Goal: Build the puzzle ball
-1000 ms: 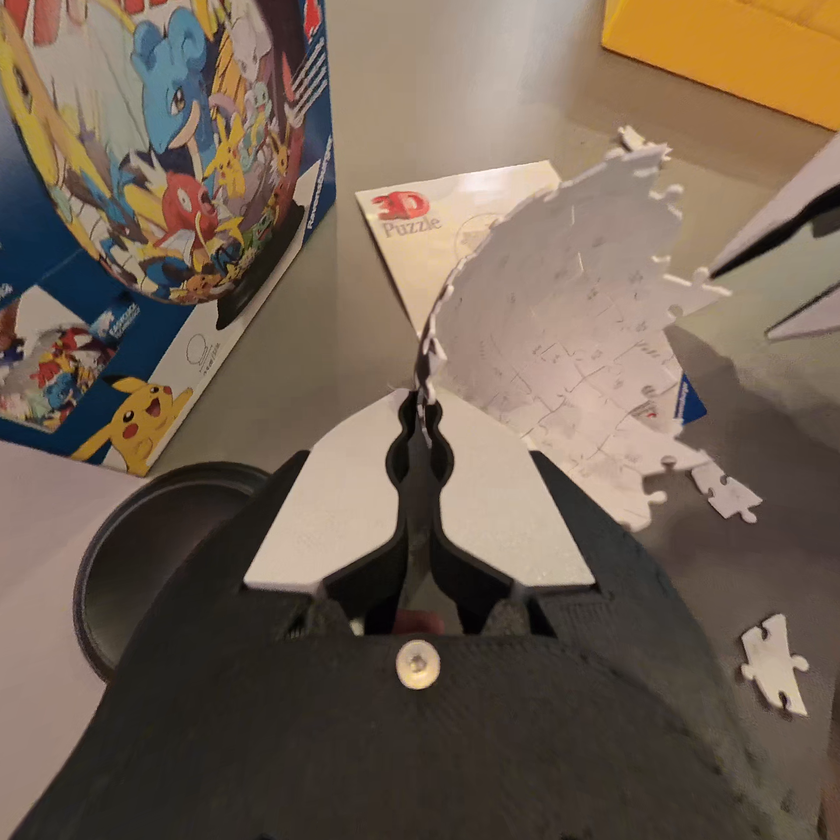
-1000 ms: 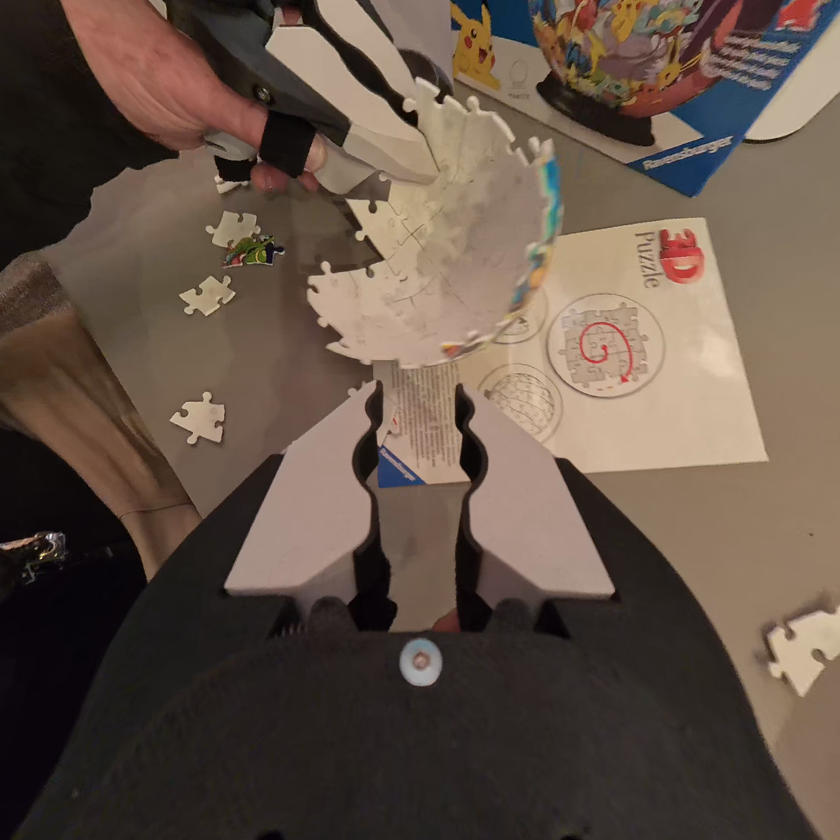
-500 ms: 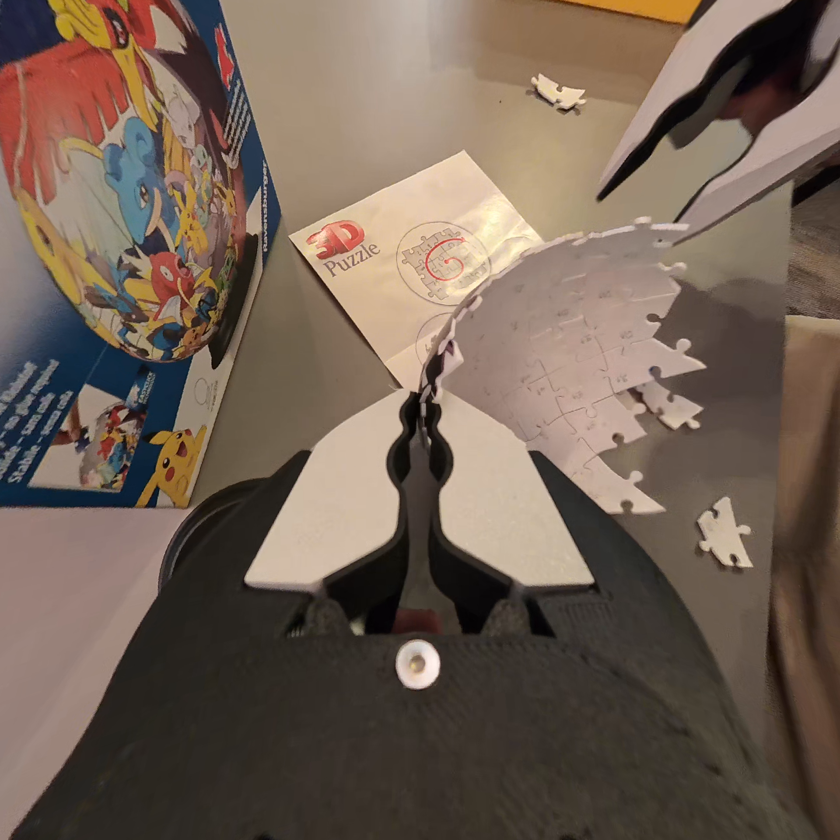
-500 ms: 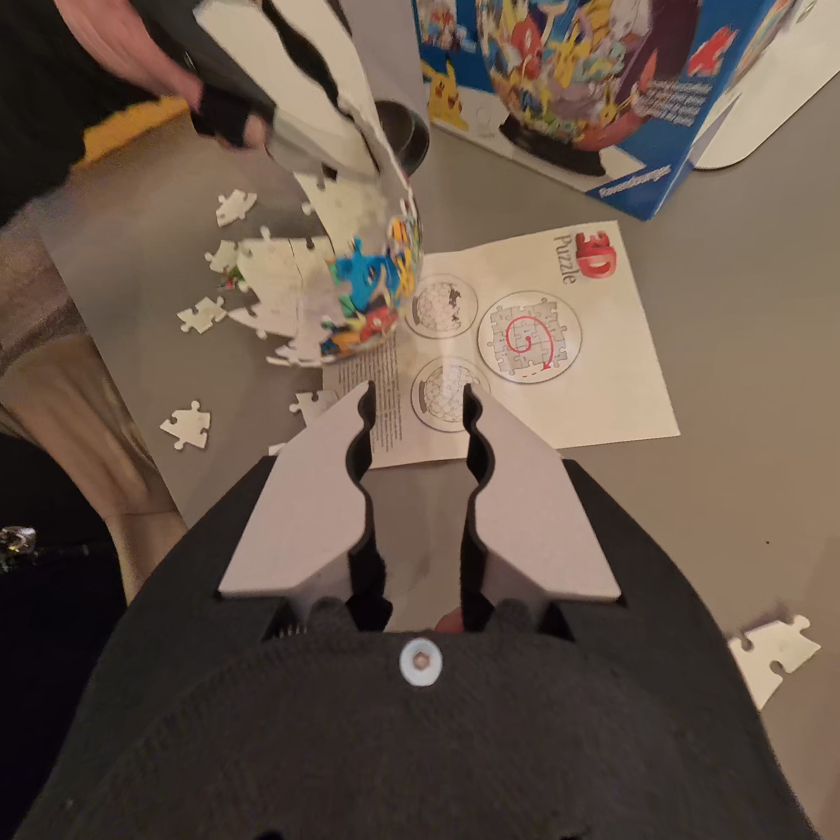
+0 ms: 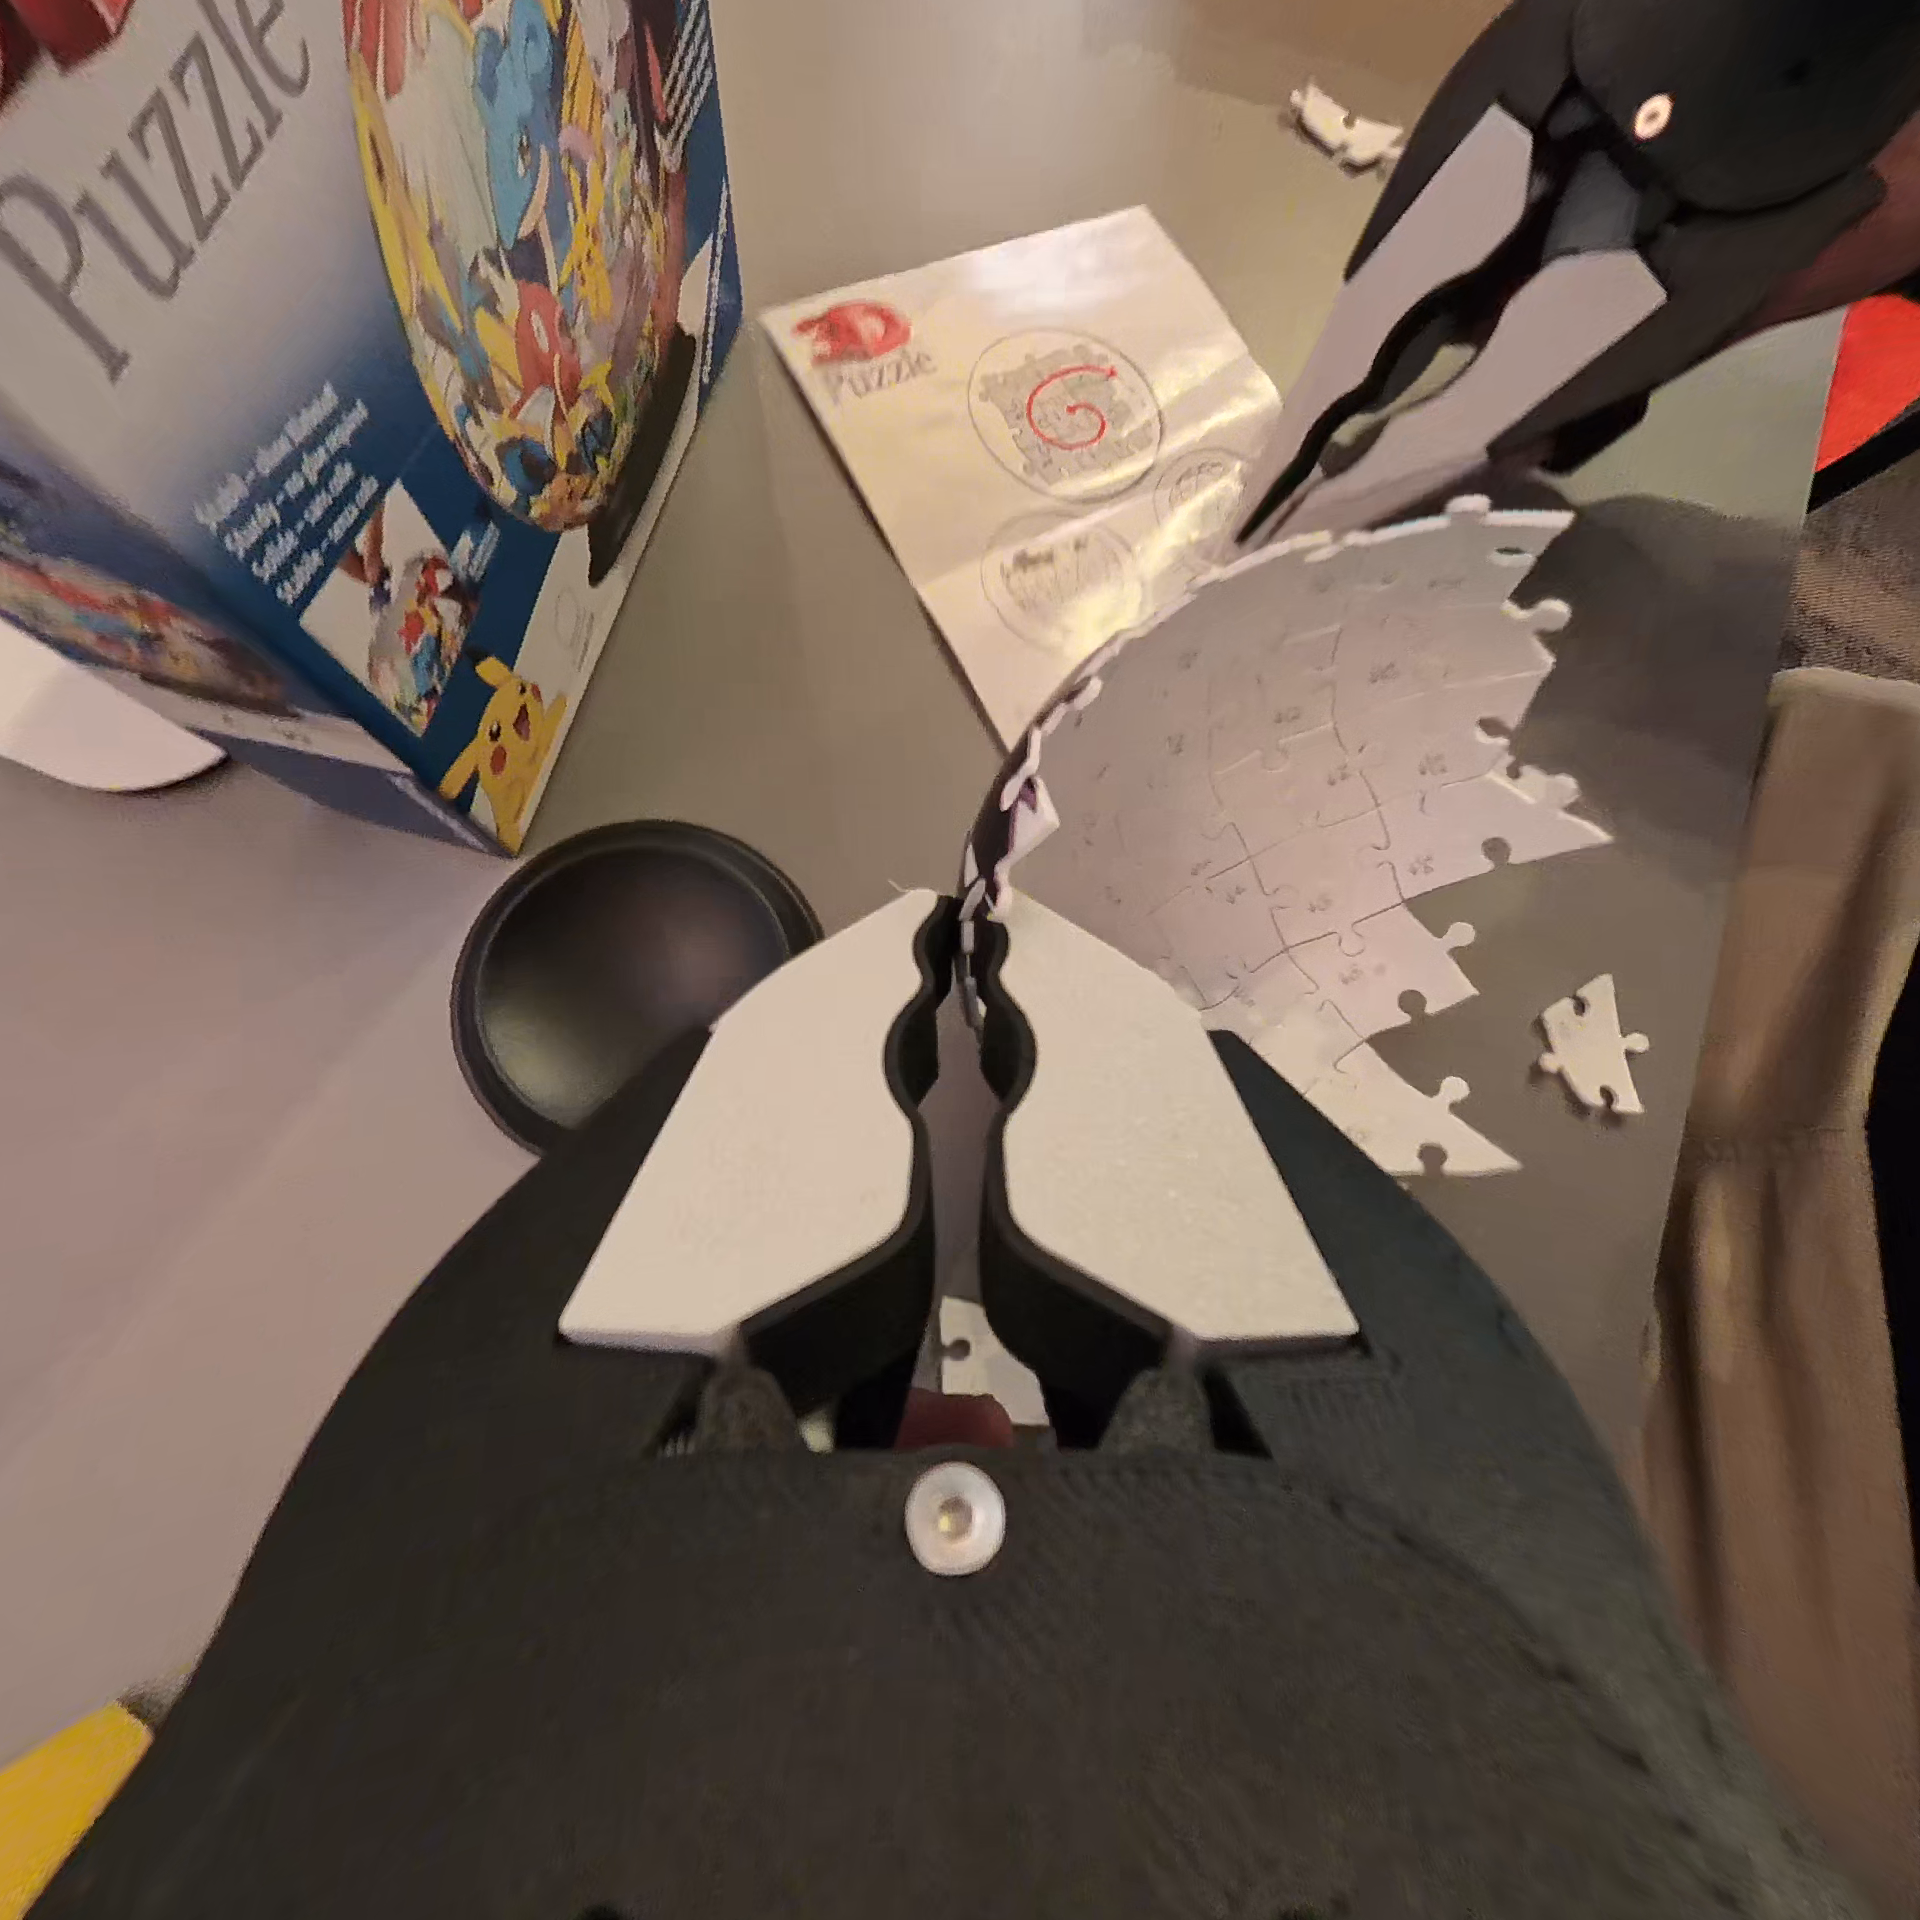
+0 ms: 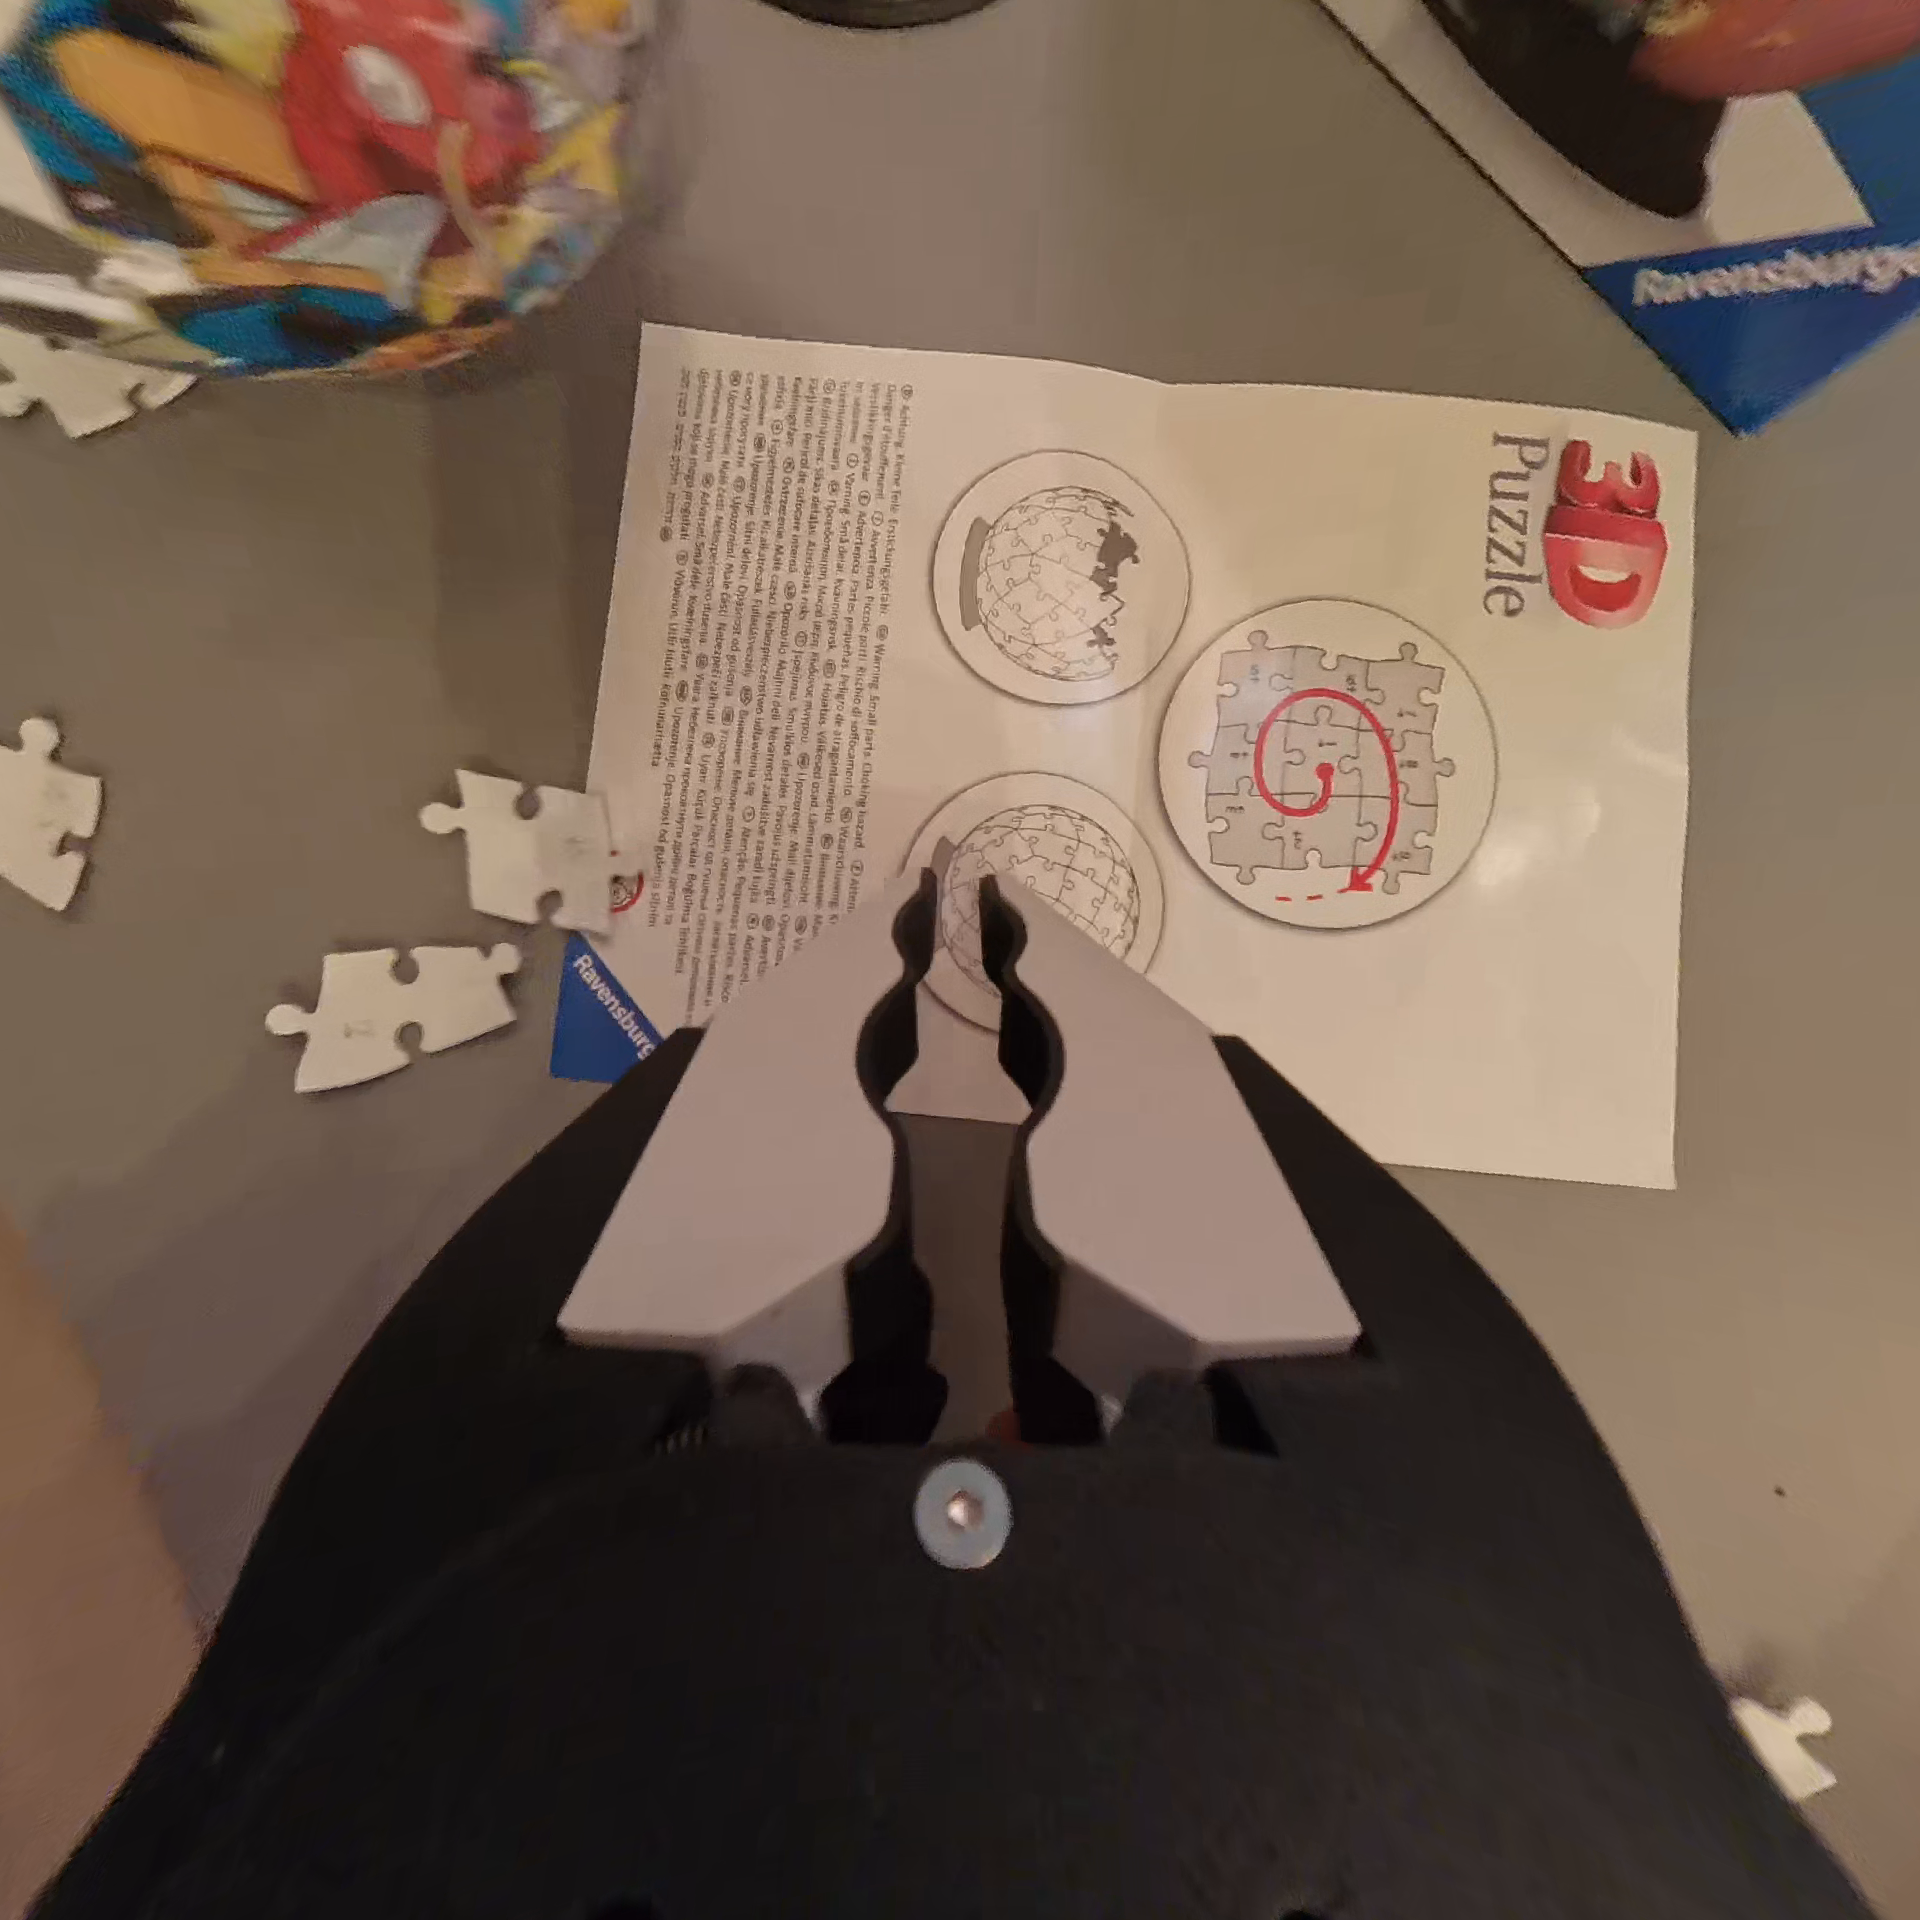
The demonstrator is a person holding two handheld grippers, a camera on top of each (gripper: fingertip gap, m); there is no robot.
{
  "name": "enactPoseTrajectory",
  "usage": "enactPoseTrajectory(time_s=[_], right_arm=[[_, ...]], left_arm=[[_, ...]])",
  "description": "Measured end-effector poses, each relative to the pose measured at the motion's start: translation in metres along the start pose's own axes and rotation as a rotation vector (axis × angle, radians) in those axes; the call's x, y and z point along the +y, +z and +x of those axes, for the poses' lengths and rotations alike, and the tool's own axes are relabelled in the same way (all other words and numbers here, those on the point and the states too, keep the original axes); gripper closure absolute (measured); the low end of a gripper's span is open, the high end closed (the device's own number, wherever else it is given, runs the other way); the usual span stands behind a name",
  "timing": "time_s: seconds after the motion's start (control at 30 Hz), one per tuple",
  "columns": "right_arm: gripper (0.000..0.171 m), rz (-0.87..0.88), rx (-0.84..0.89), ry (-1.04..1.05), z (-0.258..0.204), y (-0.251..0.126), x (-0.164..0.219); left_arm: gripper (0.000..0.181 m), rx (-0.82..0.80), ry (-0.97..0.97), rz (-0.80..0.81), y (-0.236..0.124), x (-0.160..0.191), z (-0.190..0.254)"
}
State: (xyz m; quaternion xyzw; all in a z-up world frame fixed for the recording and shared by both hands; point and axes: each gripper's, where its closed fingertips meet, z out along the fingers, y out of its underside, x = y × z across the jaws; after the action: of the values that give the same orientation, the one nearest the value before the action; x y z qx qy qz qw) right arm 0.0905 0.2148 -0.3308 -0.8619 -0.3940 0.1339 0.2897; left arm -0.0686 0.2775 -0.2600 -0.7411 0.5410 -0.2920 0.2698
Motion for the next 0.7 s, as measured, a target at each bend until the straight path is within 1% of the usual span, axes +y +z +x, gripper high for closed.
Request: enactPoseTrajectory(time_s=[0.1, 0.23, 0.3, 0.47, 0.53, 0.7], right_arm=[[0.171, -0.018, 0.056, 0.017, 0.019, -0.006, 0.008], [0.171, -0.012, 0.054, 0.103, 0.036, -0.015, 0.020], [0.171, -0.034, 0.095, 0.082, 0.048, -0.020, 0.027], [0.171, -0.065, 0.102, -0.067, 0.068, -0.025, 0.033], [0.171, -0.096, 0.051, -0.160, 0.075, -0.026, 0.035], [0.171, -0.208, -0.032, -0.339, 0.117, -0.029, 0.039]], left_arm=[[0.179, -0.006, -0.007, 0.001, -0.003, 0.005, -0.001], [0.179, 0.004, -0.006, 0.011, -0.005, 0.006, 0.002], [0.179, 0.012, 0.002, 0.010, -0.003, 0.005, 0.005], [0.179, 0.041, 0.036, -0.005, 0.006, -0.001, 0.013], [0.179, 0.048, 0.043, -0.007, 0.010, -0.004, 0.016], [0.179, 0.067, 0.079, -0.023, 0.019, -0.013, 0.024]])
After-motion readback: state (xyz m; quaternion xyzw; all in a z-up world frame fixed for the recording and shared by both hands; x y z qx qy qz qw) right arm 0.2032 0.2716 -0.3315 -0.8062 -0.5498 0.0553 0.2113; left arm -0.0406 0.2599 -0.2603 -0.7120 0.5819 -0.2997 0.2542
